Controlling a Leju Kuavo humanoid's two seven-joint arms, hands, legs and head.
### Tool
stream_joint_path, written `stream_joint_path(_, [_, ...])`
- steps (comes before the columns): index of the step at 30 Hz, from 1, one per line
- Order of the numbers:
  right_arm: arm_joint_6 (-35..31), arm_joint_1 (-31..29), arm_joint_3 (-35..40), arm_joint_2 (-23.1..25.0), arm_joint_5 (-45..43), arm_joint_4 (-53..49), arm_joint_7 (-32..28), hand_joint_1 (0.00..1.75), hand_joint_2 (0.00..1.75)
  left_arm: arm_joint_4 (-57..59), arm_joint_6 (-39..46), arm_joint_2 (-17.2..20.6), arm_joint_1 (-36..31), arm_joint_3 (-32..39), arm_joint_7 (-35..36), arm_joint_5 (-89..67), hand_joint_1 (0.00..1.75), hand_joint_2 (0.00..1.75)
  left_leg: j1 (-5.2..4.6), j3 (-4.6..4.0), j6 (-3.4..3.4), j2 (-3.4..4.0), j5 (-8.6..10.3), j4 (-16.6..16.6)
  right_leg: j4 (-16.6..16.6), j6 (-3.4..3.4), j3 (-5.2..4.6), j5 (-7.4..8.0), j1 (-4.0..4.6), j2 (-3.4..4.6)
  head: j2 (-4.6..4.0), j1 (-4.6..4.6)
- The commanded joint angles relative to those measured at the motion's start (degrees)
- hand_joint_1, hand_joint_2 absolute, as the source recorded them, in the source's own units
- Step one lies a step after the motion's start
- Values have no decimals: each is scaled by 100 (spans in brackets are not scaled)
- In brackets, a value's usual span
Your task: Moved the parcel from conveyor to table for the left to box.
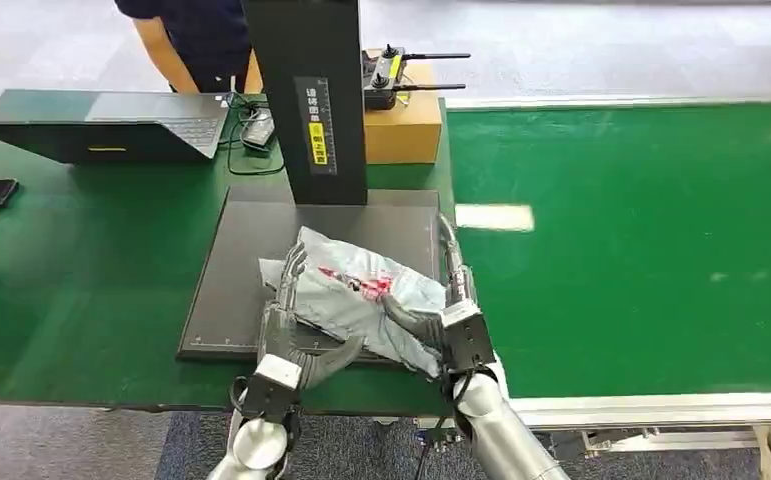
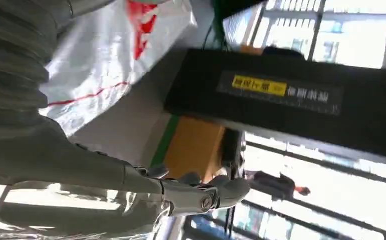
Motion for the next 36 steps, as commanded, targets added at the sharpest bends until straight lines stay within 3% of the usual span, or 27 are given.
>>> stream_joint_path(1, [946,241,182,-503,230,112,536,0,175,508,83,337,-236,-327,15,130,0,175,8,32,-7,-14,8,-24,-27,-25,40,3,12,-23,0,2])
stream_joint_path(3, [1093,225,245,-531,584,162,847,0,175,523,129,308,-225,-269,15,100,0,175,5,14,-4,-4,2,-9,-11,-14,18,1,7,-10,0,0])
stream_joint_path(8, [1120,475,64,-468,879,-344,969,0,175,377,87,268,4,-29,15,-121,0,175,6,20,-6,0,0,-11,-13,-18,23,1,9,-7,0,2])
stream_joint_path(12, [793,1022,-369,-326,653,-1394,296,0,175,212,39,231,224,78,15,-340,0,175,5,17,-6,-2,-2,-10,-10,-20,19,-4,7,-9,0,2])
stream_joint_path(20, [473,1729,-619,-343,421,-2842,-33,0,175,72,-131,78,240,261,38,-623,0,175,6,3,-4,-18,-2,-2,-4,-16,11,-6,8,-24,0,2])
stream_joint_path(27, [185,1787,-562,-470,-48,-3979,-33,0,175,178,-357,-27,72,473,48,-837,0,175,5,-2,-4,-15,-2,2,1,-20,6,-5,7,-22,0,0])
stream_joint_path(36, [377,1765,-880,-370,-205,-3904,-33,0,175,241,-136,93,-214,410,160,-1339,0,175,7,10,-4,-9,3,-4,-10,-20,17,2,10,-16,0,0])
